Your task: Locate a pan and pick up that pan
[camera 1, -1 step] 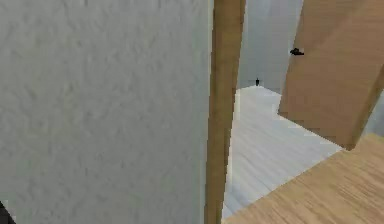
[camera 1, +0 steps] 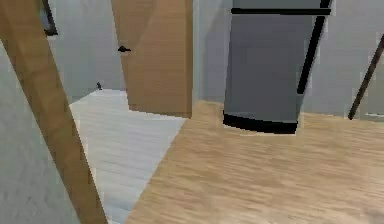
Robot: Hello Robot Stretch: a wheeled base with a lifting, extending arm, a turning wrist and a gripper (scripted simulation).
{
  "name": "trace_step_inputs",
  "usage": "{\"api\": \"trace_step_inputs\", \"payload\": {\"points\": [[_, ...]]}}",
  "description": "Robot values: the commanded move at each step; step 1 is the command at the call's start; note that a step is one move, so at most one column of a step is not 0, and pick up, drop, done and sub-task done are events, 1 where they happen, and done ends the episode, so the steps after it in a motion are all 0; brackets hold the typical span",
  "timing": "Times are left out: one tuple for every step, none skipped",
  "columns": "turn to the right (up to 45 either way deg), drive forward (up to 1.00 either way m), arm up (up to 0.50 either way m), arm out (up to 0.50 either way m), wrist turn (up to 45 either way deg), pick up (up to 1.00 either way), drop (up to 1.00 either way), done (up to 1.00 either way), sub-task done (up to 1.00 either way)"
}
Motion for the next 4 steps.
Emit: {"api": "trace_step_inputs", "payload": {"points": [[42.0,0.0,0.0,0.0,0.0,0.0,0.0,0.0,0.0],[0.0,0.15,0.0,0.0,0.0,0.0,0.0,0.0,0.0],[45.0,0.0,0.0,0.0,0.0,0.0,0.0,0.0,0.0],[27.0,0.0,0.0,0.0,0.0,0.0,0.0,0.0,0.0]]}}
